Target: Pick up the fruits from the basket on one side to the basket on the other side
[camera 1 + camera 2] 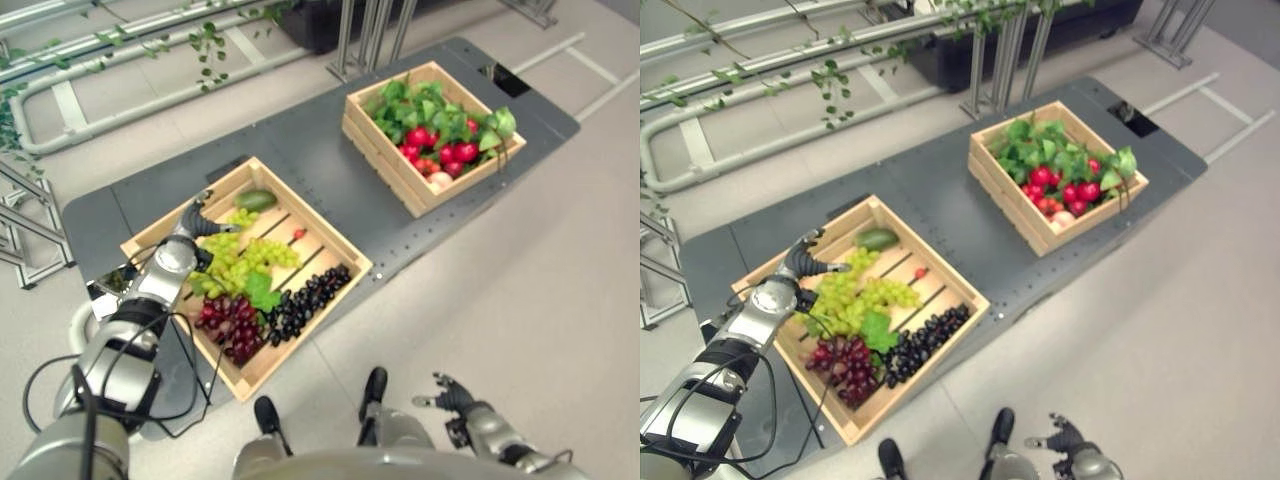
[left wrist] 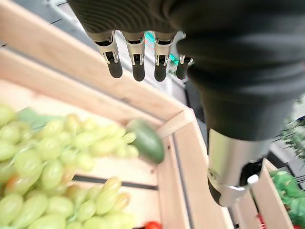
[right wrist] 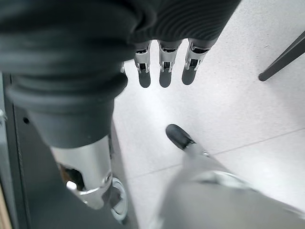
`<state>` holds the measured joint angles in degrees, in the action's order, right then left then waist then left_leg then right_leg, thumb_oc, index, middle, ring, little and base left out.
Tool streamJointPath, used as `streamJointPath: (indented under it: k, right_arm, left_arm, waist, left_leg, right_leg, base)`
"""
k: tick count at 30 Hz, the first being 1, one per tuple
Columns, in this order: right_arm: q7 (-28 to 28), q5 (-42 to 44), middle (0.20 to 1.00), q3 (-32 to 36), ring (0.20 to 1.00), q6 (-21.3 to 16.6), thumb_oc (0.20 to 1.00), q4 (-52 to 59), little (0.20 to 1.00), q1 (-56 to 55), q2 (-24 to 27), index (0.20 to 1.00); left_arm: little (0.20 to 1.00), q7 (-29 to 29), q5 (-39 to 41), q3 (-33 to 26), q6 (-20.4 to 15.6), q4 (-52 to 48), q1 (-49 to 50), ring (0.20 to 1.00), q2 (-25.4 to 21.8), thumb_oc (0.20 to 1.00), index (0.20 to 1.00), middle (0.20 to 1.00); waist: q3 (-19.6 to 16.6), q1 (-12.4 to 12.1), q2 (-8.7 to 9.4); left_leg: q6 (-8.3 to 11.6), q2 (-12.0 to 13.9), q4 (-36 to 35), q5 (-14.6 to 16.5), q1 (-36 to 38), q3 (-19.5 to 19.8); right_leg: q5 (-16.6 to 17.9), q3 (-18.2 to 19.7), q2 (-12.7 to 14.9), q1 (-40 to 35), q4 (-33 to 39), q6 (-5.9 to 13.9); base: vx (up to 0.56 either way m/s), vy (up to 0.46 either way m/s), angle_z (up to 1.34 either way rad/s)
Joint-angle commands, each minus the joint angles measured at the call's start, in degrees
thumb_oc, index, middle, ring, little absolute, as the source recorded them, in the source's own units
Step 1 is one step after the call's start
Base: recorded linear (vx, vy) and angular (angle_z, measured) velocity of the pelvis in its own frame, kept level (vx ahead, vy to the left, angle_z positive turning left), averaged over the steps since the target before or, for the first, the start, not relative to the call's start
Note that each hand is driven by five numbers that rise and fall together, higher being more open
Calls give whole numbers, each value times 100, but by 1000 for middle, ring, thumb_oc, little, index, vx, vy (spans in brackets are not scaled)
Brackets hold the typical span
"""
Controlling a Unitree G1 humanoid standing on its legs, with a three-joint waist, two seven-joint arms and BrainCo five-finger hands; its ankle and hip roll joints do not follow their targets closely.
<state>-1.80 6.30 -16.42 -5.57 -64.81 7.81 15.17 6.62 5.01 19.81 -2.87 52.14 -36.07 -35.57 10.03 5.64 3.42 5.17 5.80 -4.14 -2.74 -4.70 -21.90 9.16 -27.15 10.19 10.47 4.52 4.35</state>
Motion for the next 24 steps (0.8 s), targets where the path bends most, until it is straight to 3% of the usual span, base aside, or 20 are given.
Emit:
streamJointPath:
  k: [1,12,24]
  right_arm:
    - [-81,235,1000,-169,1000,-214,1000,114,1000,196,142,1000]
    - [-150,337,1000,-246,1000,-318,1000,470,1000,327,170,1000]
    - [-261,467,1000,-301,1000,-422,1000,927,1000,456,189,1000]
  left_arm:
    - [1000,79,-311,-7,-132,334,-382,1000,22,1000,1000,1000]
    - [1000,139,-350,-37,-165,1011,-131,1000,310,1000,1000,1000]
    - [1000,280,-208,-61,-229,978,-282,1000,167,1000,1000,1000]
  waist:
    - [-23,18,78]
    - [90,135,131]
    - [270,214,307]
  left_leg:
    - [-199,-342,1003,766,-412,250]
    - [-140,-272,865,643,-492,194]
    - [-53,-154,736,516,-589,208]
  right_leg:
    - [-557,-40,-120,130,-568,252]
    - [-533,63,-256,357,-512,209]
    - [-573,70,-512,593,-494,135]
  base:
    - [12,-20,-4]
    - [6,-18,-7]
    - [37,-61,-8]
